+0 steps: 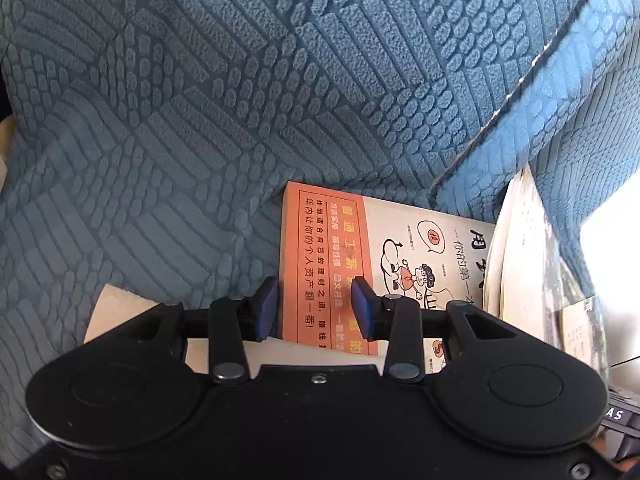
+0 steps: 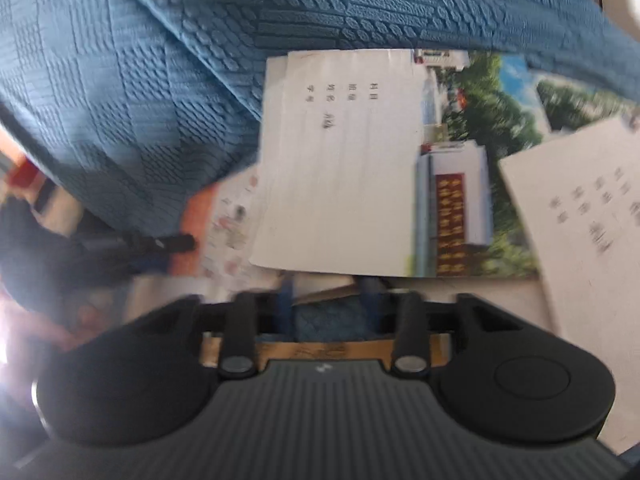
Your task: Organize objects
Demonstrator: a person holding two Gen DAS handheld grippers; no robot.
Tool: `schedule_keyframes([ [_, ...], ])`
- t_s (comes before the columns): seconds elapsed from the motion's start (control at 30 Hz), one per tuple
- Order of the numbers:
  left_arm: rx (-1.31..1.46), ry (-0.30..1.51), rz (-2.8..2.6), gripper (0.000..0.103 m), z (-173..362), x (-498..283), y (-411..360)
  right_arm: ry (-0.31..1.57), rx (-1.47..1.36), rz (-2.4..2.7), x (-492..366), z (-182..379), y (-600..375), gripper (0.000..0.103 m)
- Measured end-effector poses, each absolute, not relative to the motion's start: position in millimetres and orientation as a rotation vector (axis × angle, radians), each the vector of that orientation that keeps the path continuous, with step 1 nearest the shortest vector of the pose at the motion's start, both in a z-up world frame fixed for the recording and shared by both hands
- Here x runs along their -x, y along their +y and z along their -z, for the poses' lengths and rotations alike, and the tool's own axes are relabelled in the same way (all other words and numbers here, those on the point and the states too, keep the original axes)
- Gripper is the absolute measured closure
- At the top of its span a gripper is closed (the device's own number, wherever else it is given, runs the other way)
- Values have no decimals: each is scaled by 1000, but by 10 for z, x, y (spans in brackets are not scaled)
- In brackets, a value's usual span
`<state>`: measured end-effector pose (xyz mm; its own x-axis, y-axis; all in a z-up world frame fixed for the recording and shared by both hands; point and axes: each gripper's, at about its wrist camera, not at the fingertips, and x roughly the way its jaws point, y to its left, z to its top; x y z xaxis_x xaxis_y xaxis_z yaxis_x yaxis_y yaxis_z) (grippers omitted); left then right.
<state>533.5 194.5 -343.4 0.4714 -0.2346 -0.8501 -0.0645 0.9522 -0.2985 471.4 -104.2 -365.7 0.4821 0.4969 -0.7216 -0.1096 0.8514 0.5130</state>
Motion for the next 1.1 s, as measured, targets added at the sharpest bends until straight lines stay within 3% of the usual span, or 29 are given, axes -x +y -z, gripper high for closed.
schedule_keyframes([
  [0.1, 266, 1069, 85, 68, 3407, -5306, 1883, 1009, -432, -371, -4706, 3674, -1023, 75],
  [0.23, 219, 1030, 57, 85, 3340, -5252, 1886, 1009, -415, -365, -4675, 3678, -997, 84],
  [0.37, 254, 1026, 57, 90, 3277, -5249, 1974, 995, -418, -386, -4673, 3582, -998, 87],
  [0.77, 203, 944, 56, 94, 2903, -5240, 2168, 948, -445, -505, -4640, 3255, -842, 89],
  [1.1, 206, 969, -9, 97, 2911, -5048, 2714, 931, -426, -638, -4547, 3090, -390, 89],
])
